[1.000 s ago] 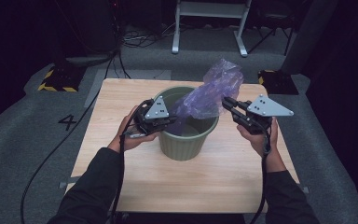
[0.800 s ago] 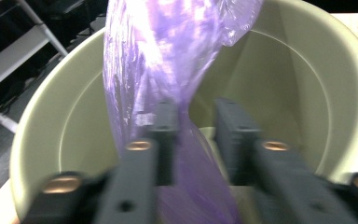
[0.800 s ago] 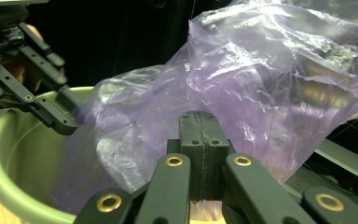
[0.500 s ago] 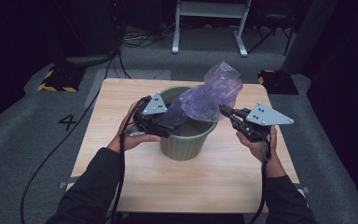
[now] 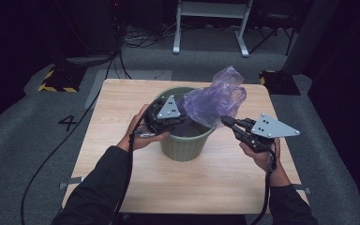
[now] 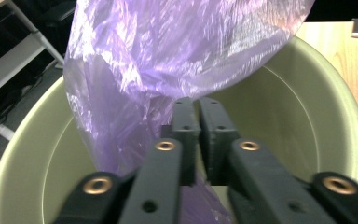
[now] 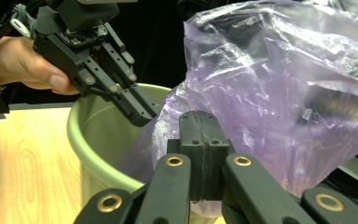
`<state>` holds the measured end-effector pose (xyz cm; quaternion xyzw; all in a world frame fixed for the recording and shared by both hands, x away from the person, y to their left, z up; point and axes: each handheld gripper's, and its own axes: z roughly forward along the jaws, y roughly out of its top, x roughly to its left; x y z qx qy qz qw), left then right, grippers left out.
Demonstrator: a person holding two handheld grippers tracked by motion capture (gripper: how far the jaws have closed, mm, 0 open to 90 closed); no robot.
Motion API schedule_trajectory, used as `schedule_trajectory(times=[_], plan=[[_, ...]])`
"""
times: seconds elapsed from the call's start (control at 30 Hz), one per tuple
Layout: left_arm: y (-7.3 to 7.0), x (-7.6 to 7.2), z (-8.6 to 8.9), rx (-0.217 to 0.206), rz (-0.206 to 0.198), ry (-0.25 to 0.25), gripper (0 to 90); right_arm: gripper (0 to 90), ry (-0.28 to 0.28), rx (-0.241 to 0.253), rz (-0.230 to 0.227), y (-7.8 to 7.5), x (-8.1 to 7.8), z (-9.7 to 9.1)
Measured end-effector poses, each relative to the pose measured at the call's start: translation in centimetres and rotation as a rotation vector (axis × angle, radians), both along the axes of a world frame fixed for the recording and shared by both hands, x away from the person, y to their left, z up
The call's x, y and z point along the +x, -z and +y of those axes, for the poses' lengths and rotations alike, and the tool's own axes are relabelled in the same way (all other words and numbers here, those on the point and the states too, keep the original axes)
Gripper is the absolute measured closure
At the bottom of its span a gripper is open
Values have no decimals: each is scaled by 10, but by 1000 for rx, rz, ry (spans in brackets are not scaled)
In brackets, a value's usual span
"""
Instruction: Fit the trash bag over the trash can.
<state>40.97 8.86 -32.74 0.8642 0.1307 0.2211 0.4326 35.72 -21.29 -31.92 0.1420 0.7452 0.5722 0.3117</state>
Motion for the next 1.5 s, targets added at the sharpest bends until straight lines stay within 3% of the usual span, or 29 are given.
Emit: schedule_trajectory(times=[0.13, 0.17, 0.2, 0.23, 0.27, 0.3, 0.37, 0.43, 0.5, 0.57, 0.63, 0.67, 0.77, 0.8, 0.87, 0.93, 1.0, 1.13, 1.23, 1.27, 1.3, 1.4, 1.5], plan=[[0, 0, 8, -17, 4, -4, 876, 900, 0, 12, 8, 3, -5, -6], [-1, 0, 12, -64, 18, -23, 741, 900, 1, 11, 8, 3, -6, -7], [-1, 0, 12, -64, 18, -23, 624, 900, 1, 11, 8, 3, -6, -7], [-2, 0, 13, -95, 32, -8, 624, 900, -1, 11, 10, 4, -6, -7], [-3, -1, 14, -109, 23, -10, 520, 900, -4, 10, 10, 4, -6, -6], [-4, -3, 12, -121, 12, -22, 295, 900, -3, 8, 7, 3, -6, -5], [-8, -8, 7, -163, -6, 4, 193, 900, -16, 7, 3, 1, -6, 0], [-9, -10, 3, -168, -8, 16, 152, 900, -20, 8, 1, 0, -6, 3], [-12, -13, -5, -160, -18, 37, 153, 900, -38, -2, -7, -2, -8, 11], [-14, -18, -19, -129, -53, 70, 155, 900, -52, -12, -9, -3, -10, 16], [-14, -18, -23, -126, -54, 77, 164, 900, -52, -19, -15, -4, -11, 18], [-14, -18, -26, -108, -57, 89, 224, 900, -57, -21, -19, -5, -11, 20], [-12, -15, -31, -69, -73, 63, 580, 900, -66, -11, -28, -8, -15, 23], [-12, -14, -30, -70, -66, 68, 646, 900, -69, -8, -28, -9, -15, 23], [-12, -11, -29, -57, -62, 52, 691, 900, -69, -10, -32, -9, -16, 23], [-11, -11, -25, -51, -63, 44, 842, 900, -70, -8, -27, -9, -17, 22], [-11, -12, -23, -50, -68, 43, 897, 900, -69, -6, -29, -9, -18, 21], [-11, -15, -17, -45, -78, 51, 899, 900, -74, 12, -25, -8, -20, 20], [-10, -17, -13, -70, -64, 55, 897, 900, -77, 8, -22, -7, -21, 21], [-10, -17, -13, -87, -41, 66, 637, 900, -83, 4, -24, -7, -23, 24], [-10, -18, -14, -93, -38, 44, 637, 900, -83, 4, -24, -7, -23, 24], [-8, -22, -16, -115, -48, 21, 220, 900, -96, -8, -28, -9, -25, 31], [-7, -27, -21, -134, -44, 47, 151, 900, -104, -8, -31, -12, -27, 34]])
